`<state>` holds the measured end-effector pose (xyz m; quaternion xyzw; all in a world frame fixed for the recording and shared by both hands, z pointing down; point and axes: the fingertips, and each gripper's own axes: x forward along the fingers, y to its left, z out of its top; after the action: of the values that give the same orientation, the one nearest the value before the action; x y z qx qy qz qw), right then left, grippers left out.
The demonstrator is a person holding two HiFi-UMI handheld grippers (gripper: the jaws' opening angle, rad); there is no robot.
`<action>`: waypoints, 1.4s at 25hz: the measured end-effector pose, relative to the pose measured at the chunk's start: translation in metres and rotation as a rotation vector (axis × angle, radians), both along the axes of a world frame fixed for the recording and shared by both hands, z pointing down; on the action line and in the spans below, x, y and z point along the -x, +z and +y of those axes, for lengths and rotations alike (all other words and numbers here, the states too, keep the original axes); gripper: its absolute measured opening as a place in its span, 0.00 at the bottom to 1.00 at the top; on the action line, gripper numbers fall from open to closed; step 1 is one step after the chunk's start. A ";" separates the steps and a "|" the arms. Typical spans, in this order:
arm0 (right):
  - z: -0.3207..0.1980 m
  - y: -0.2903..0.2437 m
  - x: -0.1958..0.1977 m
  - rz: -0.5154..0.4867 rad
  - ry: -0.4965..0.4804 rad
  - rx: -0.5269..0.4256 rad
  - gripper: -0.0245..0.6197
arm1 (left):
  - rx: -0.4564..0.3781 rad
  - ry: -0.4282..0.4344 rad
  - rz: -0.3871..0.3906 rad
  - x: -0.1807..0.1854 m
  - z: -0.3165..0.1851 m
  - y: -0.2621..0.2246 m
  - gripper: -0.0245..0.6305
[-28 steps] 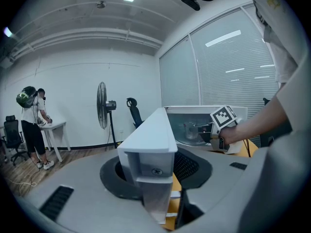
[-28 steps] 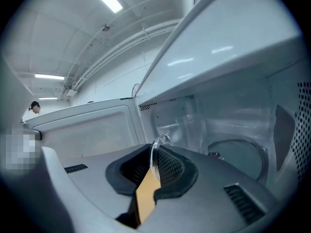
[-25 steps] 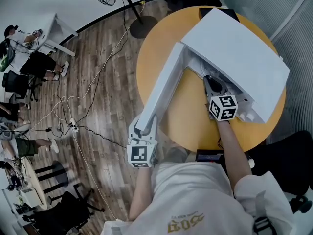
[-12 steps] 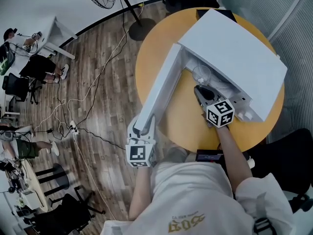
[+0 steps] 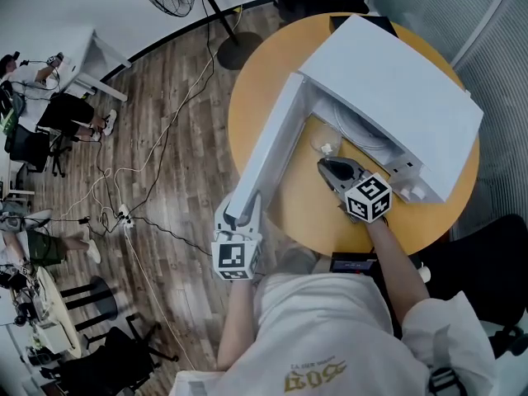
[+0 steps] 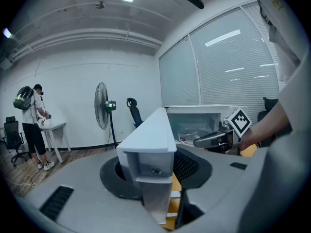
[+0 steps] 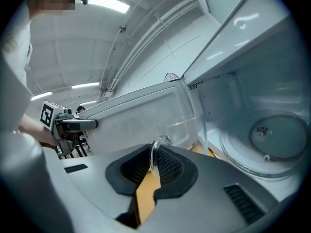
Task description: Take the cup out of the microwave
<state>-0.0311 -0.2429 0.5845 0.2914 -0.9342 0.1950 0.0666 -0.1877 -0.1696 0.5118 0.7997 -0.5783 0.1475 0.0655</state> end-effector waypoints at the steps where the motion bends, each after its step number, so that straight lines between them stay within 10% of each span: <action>1: 0.004 0.001 0.002 -0.002 -0.017 0.004 0.10 | 0.000 0.000 0.000 0.000 0.000 0.000 0.30; 19: 0.066 0.044 0.031 -0.008 -0.324 0.140 0.10 | -0.001 0.003 -0.002 -0.001 -0.001 0.003 0.30; 35: 0.085 0.063 0.041 -0.040 -0.403 0.151 0.10 | 0.001 0.004 -0.003 -0.002 -0.002 0.004 0.30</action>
<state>-0.0718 -0.1578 0.6480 0.0890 -0.9575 0.2527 0.1073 -0.1853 -0.1719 0.5158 0.8005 -0.5769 0.1494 0.0647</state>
